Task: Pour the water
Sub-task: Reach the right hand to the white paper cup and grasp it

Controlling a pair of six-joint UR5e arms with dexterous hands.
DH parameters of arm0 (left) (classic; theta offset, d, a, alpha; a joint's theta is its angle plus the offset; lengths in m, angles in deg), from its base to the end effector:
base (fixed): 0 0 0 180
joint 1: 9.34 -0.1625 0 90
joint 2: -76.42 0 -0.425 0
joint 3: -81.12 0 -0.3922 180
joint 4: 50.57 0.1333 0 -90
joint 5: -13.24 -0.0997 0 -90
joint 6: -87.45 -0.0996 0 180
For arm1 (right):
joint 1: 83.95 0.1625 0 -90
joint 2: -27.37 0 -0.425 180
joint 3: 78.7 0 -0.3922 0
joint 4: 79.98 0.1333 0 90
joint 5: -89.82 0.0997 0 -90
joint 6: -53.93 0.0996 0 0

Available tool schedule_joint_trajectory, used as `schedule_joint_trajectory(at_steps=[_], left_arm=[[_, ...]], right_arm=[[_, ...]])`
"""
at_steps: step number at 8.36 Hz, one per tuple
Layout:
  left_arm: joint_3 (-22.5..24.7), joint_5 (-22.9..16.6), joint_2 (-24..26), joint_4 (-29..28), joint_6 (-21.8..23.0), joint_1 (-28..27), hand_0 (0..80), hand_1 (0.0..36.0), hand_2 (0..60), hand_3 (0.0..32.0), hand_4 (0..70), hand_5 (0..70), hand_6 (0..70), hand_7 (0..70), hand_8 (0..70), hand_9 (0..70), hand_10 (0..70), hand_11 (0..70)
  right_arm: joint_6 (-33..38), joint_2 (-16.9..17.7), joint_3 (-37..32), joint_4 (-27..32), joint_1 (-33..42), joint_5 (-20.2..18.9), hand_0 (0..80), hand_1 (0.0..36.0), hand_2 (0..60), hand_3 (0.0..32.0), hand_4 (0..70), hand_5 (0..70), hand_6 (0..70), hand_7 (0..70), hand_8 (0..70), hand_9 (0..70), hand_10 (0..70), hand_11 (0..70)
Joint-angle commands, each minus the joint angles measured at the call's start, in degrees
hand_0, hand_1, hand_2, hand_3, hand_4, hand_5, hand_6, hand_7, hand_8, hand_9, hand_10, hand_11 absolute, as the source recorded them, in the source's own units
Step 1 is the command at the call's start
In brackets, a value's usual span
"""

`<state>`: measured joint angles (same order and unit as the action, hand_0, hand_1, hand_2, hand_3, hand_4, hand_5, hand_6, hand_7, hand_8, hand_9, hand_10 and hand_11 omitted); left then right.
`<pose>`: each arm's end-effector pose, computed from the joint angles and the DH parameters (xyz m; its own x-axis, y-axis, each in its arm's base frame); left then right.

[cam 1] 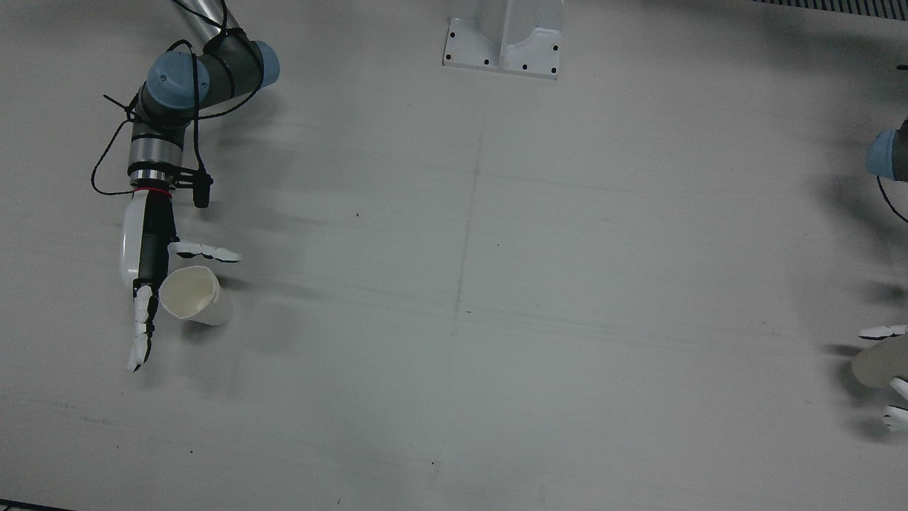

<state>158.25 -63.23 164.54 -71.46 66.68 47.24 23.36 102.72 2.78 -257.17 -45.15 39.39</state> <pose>0.1294 -0.4804 0.7759 -0.8994 -0.2875 -0.3292 0.2781 0.2045 -0.9385 -0.3356 -0.5223 0.6184 -0.8997 0.1282 0.4172 -0.3908 0.1888 -0.9009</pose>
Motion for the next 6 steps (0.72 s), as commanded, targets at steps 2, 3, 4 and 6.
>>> schedule_joint_trajectory(at_steps=[2, 3, 4, 6], left_arm=[[-0.04, 0.09, 0.03, -0.12, -0.33, -0.06, 80.0, 35.5, 12.7, 0.0, 55.4, 70.0, 26.2, 37.7, 21.1, 30.8, 13.7, 22.5], [-0.04, 0.09, 0.12, -0.12, -0.33, -0.15, 80.0, 35.6, 13.2, 0.0, 55.1, 70.0, 26.2, 37.6, 21.1, 30.9, 13.7, 22.6], [-0.04, 0.09, 0.12, -0.21, -0.33, -0.15, 80.0, 35.5, 13.2, 0.0, 55.1, 70.0, 26.2, 37.5, 21.1, 30.9, 13.8, 22.6], [-0.04, 0.09, 0.12, -0.30, -0.33, -0.15, 80.0, 35.6, 14.0, 0.0, 55.0, 70.0, 26.3, 37.5, 21.1, 30.8, 13.8, 22.6]], right_arm=[[-0.19, 0.07, -0.26, 0.00, -1.01, 0.06, 46.3, 13.6, 9.1, 0.0, 0.3, 5.9, 1.6, 0.0, 0.0, 0.0, 0.0, 0.9], [-0.36, -0.19, -0.88, 0.09, -1.71, 0.06, 46.3, 12.9, 8.0, 0.0, 0.7, 5.5, 2.0, 0.0, 0.0, 0.0, 0.2, 1.6], [-0.80, -0.20, -0.88, 0.87, -1.89, 0.15, 46.1, 12.7, 8.4, 0.0, 1.6, 5.7, 2.2, 0.0, 0.0, 0.0, 0.4, 2.0], [-1.07, -0.28, -0.88, 1.23, -2.59, 1.46, 46.0, 12.6, 8.4, 0.0, 2.2, 6.5, 2.6, 0.0, 0.0, 0.0, 0.6, 2.1]])
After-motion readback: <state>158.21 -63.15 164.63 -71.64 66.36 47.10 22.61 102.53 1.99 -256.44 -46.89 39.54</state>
